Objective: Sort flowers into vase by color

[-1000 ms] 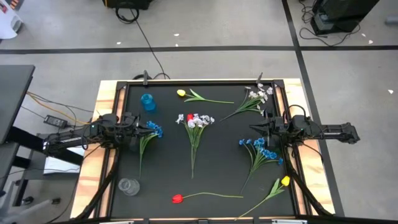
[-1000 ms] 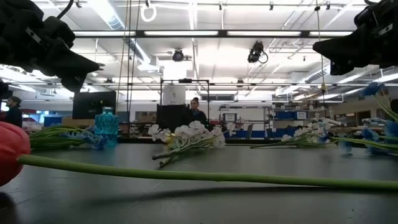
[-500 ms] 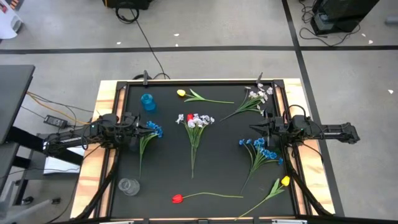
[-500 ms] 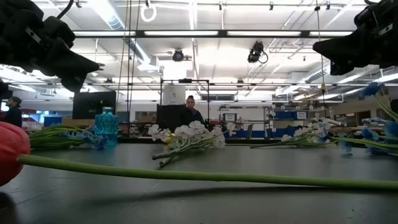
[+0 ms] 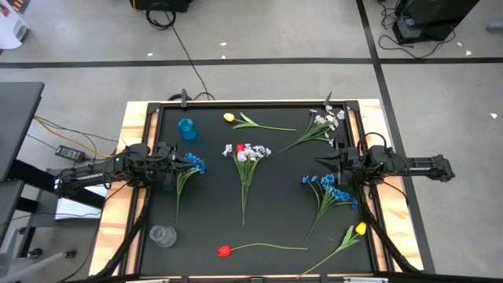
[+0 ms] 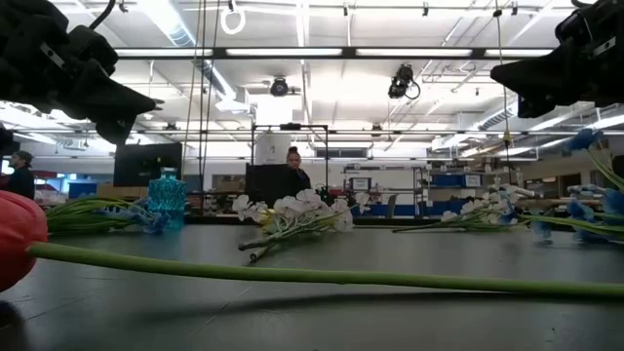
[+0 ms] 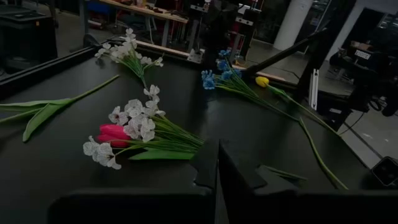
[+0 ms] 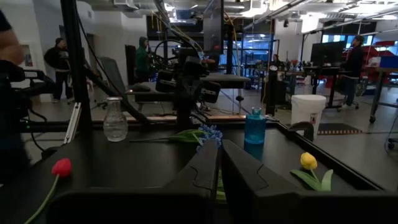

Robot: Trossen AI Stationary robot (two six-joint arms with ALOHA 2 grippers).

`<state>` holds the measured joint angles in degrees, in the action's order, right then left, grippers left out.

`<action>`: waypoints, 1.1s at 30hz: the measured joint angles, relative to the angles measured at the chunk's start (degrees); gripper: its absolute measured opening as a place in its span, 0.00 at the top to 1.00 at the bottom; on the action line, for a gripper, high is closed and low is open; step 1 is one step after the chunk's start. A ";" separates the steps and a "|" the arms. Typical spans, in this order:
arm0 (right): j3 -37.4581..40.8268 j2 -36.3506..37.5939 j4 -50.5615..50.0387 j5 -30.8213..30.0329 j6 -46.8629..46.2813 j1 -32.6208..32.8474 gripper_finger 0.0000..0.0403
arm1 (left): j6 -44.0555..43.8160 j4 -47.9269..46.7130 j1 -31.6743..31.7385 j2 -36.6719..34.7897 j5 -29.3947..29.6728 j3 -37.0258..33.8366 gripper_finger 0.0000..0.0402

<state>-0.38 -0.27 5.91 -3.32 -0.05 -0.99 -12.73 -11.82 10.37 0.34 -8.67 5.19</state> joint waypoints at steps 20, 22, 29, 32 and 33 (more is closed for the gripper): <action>0.01 0.02 0.00 -0.01 -0.01 0.00 0.92 | 11.70 0.03 0.00 0.02 1.97 -0.01 0.94; -0.01 0.02 0.00 -0.02 0.00 -0.01 0.92 | 12.44 0.23 0.02 0.02 1.97 0.00 0.94; 0.01 0.01 0.01 -0.02 0.01 -0.02 0.92 | 11.21 2.82 0.00 0.02 2.42 0.01 0.94; -0.01 -0.01 0.00 -0.02 0.01 0.00 0.92 | 6.08 4.35 0.00 0.02 2.44 0.01 0.94; 0.02 0.02 0.00 -0.02 0.01 0.00 0.92 | 4.71 5.02 0.00 0.02 2.43 -0.02 0.94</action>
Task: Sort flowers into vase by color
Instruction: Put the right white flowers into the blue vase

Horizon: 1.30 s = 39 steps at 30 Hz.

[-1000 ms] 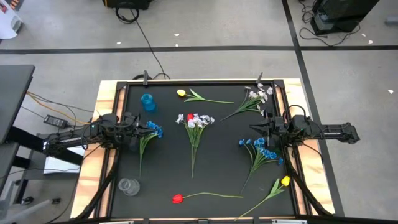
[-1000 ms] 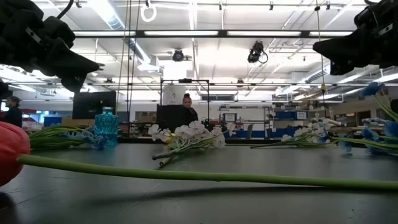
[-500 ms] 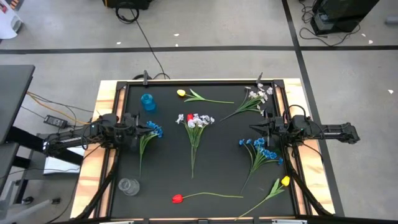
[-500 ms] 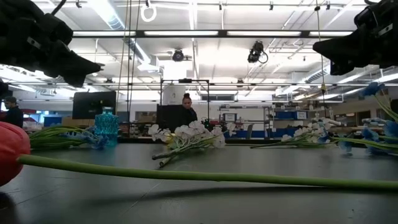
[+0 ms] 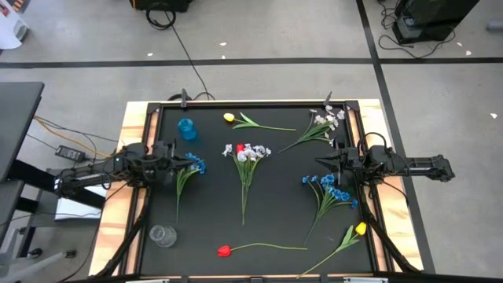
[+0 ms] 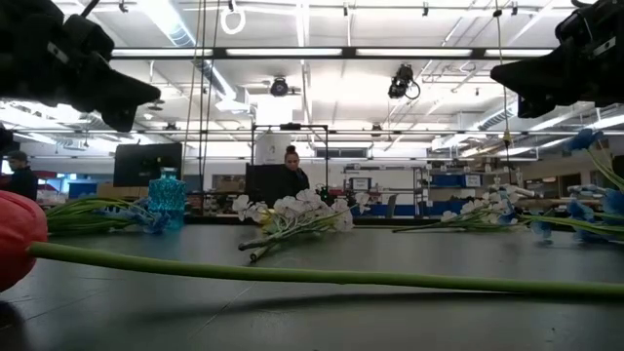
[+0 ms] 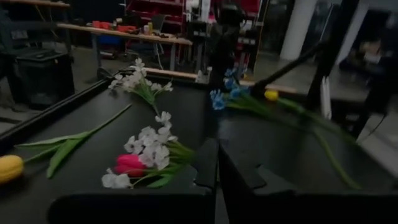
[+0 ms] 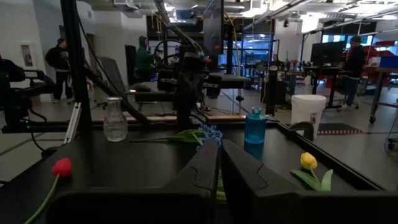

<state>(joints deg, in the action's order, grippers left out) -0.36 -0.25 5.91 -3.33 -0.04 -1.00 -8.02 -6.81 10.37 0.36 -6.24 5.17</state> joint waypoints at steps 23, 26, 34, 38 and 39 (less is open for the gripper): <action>-0.04 -0.09 38.40 -13.80 -5.81 -0.02 0.92 | -33.07 9.83 0.00 0.00 2.67 0.02 0.94; -0.04 -0.11 46.91 -13.92 -6.26 -0.02 0.92 | -36.09 9.49 0.00 0.00 2.73 0.02 0.94; -0.09 -1.05 36.73 -38.92 -24.82 -0.02 0.96 | -34.42 9.59 0.00 0.00 4.52 0.02 0.94; 0.00 -5.23 23.11 -39.00 -46.01 -0.02 0.97 | -35.11 9.61 0.02 0.00 5.06 0.02 0.94; 0.00 -6.69 22.05 -37.67 -50.58 -0.02 0.97 | -35.03 9.61 0.01 0.00 5.06 0.02 0.94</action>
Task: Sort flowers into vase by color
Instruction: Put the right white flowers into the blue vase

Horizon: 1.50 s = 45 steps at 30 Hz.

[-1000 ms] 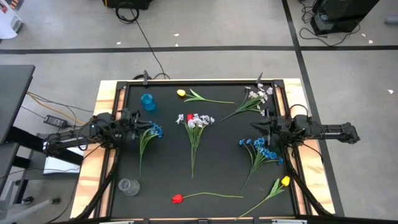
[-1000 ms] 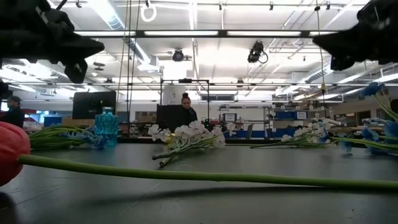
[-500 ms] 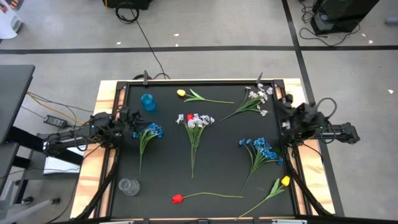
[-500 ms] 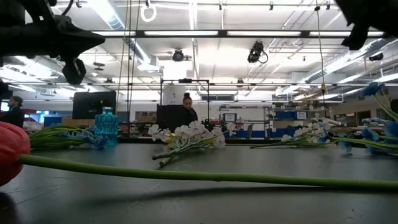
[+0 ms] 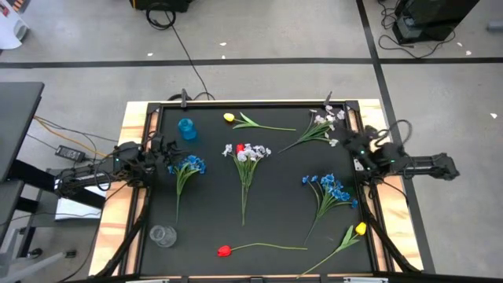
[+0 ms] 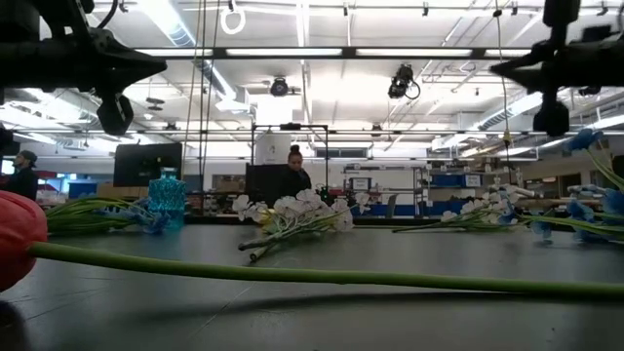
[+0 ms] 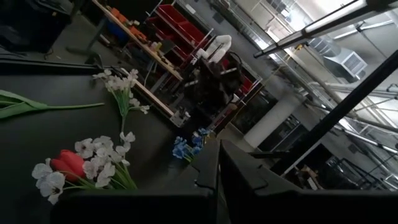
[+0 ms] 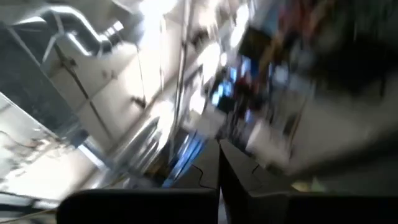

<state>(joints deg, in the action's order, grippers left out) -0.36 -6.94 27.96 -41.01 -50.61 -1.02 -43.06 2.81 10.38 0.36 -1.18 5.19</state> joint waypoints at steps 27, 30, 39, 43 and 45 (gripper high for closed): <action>-35.36 -50.34 -4.33 10.01 -1.21 -15.20 0.95 | 1.92 -0.87 0.06 5.68 4.60 0.00 0.94; -39.34 -55.05 -16.88 14.33 -9.20 -17.74 0.91 | 1.94 -0.90 0.06 5.68 4.60 0.00 0.94; -44.93 -65.30 -24.88 24.73 -19.74 -22.56 0.65 | 1.93 -0.92 0.06 5.68 4.60 0.00 0.94; -45.47 -68.94 -33.74 28.55 -29.66 -26.11 0.58 | 3.14 -0.92 0.06 5.68 5.37 0.00 0.94; -45.44 -70.24 -37.28 30.38 -31.97 -27.71 0.58 | 3.25 -0.92 0.06 5.68 5.80 0.00 0.94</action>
<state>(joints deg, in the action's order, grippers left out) -45.80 -77.18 -9.32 -10.63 -82.58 -28.73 -39.80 1.89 10.44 6.04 4.62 5.19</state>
